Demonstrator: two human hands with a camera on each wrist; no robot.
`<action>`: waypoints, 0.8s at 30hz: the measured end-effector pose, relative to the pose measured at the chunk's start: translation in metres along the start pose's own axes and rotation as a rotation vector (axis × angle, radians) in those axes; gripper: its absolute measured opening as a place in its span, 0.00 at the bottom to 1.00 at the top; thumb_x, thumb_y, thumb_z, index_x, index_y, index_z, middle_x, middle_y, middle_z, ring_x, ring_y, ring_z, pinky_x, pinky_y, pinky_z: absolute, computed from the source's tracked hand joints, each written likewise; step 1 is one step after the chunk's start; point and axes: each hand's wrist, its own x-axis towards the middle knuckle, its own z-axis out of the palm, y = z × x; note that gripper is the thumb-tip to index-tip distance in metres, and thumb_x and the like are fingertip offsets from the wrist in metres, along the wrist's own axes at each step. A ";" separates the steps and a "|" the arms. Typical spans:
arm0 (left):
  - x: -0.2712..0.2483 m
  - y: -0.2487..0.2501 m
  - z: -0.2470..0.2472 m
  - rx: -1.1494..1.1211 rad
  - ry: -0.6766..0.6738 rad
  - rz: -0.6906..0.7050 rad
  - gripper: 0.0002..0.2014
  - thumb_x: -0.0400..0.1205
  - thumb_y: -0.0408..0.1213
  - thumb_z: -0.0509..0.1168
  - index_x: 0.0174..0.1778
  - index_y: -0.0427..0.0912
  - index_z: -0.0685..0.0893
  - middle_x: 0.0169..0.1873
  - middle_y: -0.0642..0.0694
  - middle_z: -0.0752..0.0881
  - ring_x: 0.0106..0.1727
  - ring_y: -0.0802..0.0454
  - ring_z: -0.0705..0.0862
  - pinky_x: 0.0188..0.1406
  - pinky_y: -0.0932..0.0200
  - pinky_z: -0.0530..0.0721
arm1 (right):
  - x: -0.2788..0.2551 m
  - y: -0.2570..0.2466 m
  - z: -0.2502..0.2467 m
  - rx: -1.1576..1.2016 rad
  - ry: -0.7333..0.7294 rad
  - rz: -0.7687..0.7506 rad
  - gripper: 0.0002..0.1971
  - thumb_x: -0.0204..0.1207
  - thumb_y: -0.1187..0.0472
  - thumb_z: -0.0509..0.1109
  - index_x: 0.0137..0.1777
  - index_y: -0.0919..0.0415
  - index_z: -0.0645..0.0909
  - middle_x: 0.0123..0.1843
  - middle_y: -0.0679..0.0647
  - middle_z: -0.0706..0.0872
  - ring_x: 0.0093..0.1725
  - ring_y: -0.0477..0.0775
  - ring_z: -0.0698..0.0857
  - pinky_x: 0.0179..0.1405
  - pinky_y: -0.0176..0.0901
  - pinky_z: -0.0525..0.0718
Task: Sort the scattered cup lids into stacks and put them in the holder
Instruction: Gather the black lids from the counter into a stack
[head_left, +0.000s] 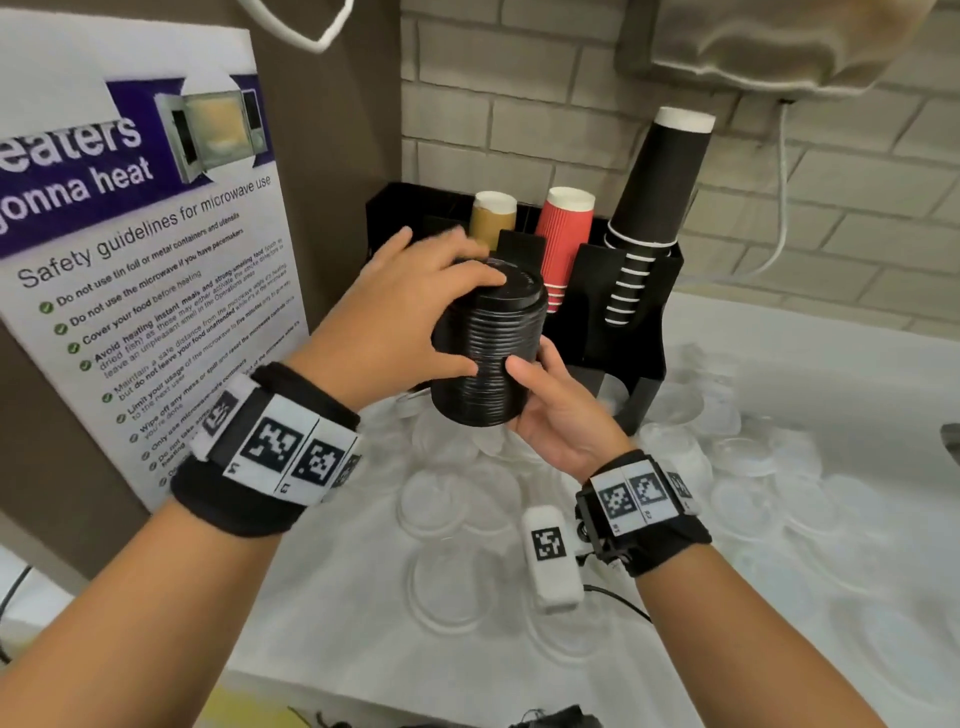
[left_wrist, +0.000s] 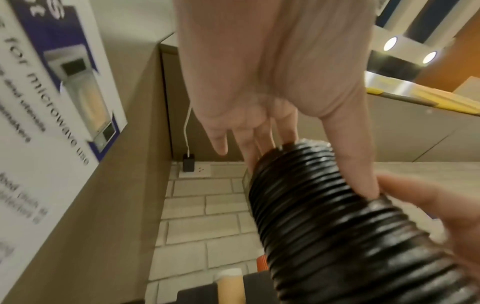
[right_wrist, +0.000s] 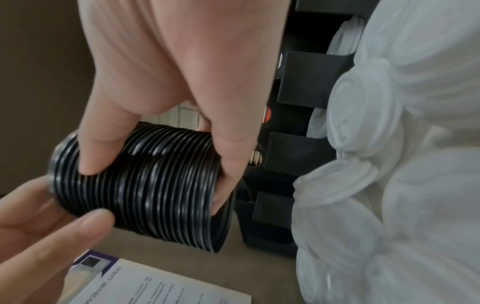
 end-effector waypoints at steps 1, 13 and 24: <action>-0.003 0.004 -0.004 0.046 -0.027 -0.024 0.34 0.72 0.43 0.77 0.75 0.47 0.75 0.75 0.47 0.74 0.80 0.50 0.66 0.82 0.48 0.49 | 0.000 0.002 0.001 0.007 -0.003 0.006 0.35 0.71 0.66 0.72 0.78 0.55 0.66 0.64 0.58 0.85 0.63 0.58 0.85 0.60 0.55 0.85; -0.042 0.013 -0.034 0.267 -0.333 -0.582 0.29 0.87 0.55 0.47 0.30 0.38 0.77 0.28 0.43 0.78 0.32 0.50 0.76 0.27 0.56 0.64 | 0.008 0.074 0.053 0.007 -0.016 0.534 0.37 0.67 0.85 0.44 0.66 0.50 0.73 0.47 0.60 0.80 0.42 0.57 0.81 0.45 0.55 0.80; -0.071 -0.008 -0.020 0.287 -0.551 -0.784 0.18 0.82 0.51 0.59 0.31 0.44 0.72 0.31 0.48 0.77 0.31 0.55 0.73 0.26 0.59 0.65 | 0.013 0.116 0.072 -0.177 -0.049 0.689 0.36 0.68 0.88 0.43 0.63 0.49 0.69 0.55 0.62 0.74 0.44 0.56 0.77 0.37 0.46 0.75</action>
